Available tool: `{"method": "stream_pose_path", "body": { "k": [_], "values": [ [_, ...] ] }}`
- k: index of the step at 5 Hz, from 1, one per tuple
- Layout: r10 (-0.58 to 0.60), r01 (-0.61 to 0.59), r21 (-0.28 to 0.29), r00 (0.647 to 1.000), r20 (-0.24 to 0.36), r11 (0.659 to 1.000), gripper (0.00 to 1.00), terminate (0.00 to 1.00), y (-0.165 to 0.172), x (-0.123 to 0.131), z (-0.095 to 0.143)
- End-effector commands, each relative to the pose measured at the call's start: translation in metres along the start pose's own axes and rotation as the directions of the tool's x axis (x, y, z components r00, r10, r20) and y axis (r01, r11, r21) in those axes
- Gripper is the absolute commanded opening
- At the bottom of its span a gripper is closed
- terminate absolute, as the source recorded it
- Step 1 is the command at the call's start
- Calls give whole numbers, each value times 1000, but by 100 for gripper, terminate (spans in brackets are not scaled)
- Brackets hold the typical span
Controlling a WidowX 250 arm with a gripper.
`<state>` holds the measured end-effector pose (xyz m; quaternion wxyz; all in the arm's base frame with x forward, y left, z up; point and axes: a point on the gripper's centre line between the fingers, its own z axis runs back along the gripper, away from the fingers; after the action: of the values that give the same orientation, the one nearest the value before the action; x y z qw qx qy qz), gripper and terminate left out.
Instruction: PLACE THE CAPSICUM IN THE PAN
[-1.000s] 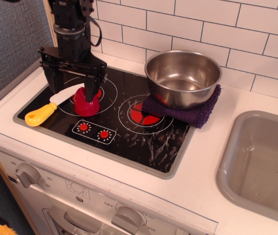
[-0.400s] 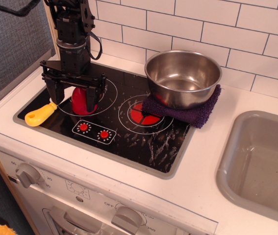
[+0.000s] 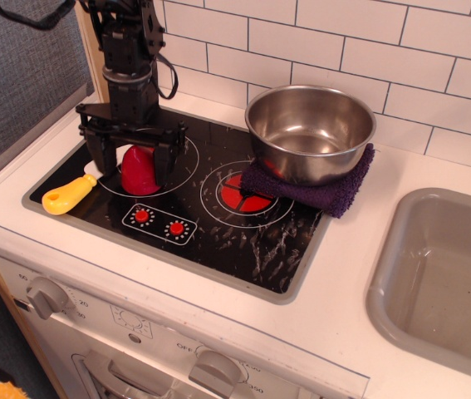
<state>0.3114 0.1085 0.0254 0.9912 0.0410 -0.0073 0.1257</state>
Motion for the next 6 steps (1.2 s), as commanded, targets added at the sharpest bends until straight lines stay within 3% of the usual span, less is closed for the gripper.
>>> {"method": "stream_pose_path", "body": {
  "k": [1,2,3,4,5,6],
  "values": [
    [1,-1,-7,998,57,1000,0,0,-6,3,16],
    [-13,14,-13,996,87,1000,0,0,-15,4,33],
    [-37,42,-21,976,215,999,0,0,-39,14,85],
    [-137,158,-42,938,320,987,0,0,-83,33,127],
    [-290,340,-110,901,323,934,0,0,-141,58,123],
    [-362,412,-132,885,291,901,0,0,-175,71,109]
  ]
}}
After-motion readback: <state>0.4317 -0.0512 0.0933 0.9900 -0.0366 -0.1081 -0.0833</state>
